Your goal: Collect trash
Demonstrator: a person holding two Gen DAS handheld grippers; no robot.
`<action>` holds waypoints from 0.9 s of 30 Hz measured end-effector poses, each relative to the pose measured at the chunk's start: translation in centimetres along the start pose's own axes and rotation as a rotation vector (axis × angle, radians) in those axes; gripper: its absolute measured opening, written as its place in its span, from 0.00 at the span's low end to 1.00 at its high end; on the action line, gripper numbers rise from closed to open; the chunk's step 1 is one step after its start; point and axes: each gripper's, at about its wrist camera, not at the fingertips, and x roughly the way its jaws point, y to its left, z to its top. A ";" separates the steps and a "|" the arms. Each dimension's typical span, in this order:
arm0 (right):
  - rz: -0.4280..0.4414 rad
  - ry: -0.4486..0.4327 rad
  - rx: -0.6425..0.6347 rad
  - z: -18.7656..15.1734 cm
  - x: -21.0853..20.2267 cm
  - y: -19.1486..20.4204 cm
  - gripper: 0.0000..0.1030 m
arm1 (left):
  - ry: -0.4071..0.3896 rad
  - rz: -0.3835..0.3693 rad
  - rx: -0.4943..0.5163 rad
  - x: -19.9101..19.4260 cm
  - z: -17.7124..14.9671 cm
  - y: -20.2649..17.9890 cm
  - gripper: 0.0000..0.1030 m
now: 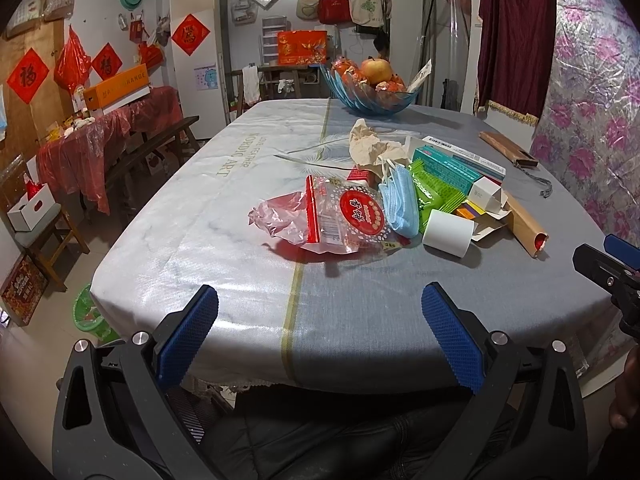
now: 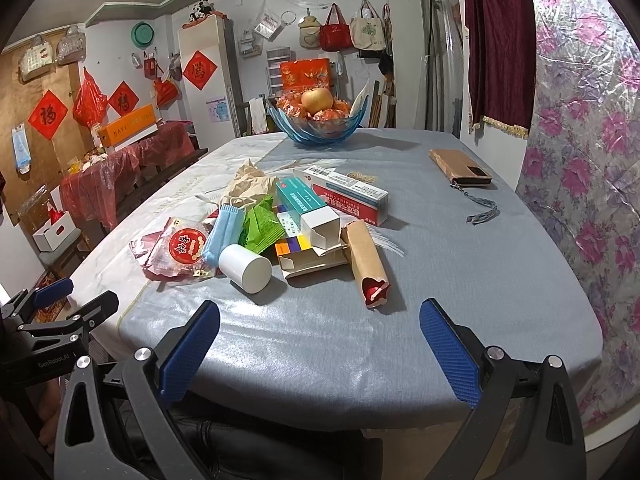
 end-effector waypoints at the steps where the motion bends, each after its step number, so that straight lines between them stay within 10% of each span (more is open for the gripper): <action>1: 0.000 -0.001 0.002 0.0 0.0 0.0 0.95 | 0.001 -0.001 0.000 0.0 0.0 0.0 0.95; 27: 0.010 0.003 0.008 -0.2 0.0 -0.3 0.95 | -0.005 0.014 0.010 0.0 -0.4 0.0 0.95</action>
